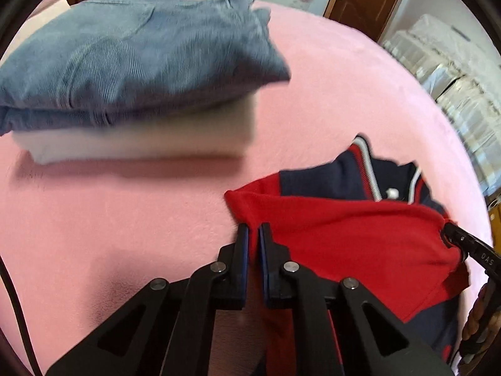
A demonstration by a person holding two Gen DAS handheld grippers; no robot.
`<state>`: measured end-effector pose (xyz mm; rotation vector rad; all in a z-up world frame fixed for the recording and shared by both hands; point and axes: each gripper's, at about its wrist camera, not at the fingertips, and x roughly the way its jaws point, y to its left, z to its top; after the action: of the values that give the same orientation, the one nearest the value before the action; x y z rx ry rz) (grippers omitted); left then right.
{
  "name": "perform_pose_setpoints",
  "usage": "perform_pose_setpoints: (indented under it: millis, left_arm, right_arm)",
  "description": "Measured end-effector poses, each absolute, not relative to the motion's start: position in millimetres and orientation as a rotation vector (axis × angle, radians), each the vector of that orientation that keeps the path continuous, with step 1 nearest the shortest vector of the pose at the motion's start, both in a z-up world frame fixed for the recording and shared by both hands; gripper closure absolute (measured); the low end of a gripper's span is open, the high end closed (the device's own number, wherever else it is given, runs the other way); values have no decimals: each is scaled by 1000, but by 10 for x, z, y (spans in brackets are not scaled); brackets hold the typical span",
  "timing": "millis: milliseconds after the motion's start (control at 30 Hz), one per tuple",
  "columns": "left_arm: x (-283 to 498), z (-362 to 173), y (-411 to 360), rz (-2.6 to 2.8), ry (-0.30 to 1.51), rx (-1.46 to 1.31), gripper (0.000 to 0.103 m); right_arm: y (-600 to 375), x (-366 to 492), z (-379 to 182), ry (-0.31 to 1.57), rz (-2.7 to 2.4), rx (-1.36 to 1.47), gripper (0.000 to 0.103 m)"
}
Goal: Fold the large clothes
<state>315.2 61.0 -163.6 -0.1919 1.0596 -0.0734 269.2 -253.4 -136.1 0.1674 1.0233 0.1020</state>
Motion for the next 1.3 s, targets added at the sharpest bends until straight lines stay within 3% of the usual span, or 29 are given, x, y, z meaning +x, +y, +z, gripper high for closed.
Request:
perform_pose_setpoints:
  millis: [67,100,167,433,633,767,900,1000,1067,1100,1300]
  left_arm:
    - [3107,-1577,593,-76,1044,-166,95]
    - [3080,-1531,595,-78,1038,-158,93]
    - [3017,-1430,622,-64,1031,-144,85]
    - [2632,-962,357,-130,923,-253,66]
    - [2637,-1034,-174,-157,906,-262,66]
    - [2696,-1347,-196,-131,974,-304,66]
    - [2651,-1555,-122,-121,985,-237,70]
    - [2623,-1640,77,-89,988,-211,78]
    - [2622,-1693,210,-91,1005,-266,98]
    - [2632,-1726,253,-77,1021,-268,100]
    - [2600,-1771,178,-59,1019,-224,101]
  right_arm:
    - [-2549,2677,-1389,1034,87,179,86]
    - [-2580,2635,-1337,1027,82,195,77]
    - [-2635,2537,-1226,1002,86,226,68]
    - [-2581,2129,-914,900,91,178,68]
    - [-1868,2153,-853,854,185,95,78]
    - [-1634,2329,-1100,917,221,106,86]
    - [-1761,2363,-1364,975,136,78,101]
    - [-2157,2271,-1368,961,83,143,103]
    - [-2293,2196,-1364,957,56,138,103]
    - [-2322,2153,-1350,951,67,142,103]
    - [-2303,2097,-1377,948,60,170,103]
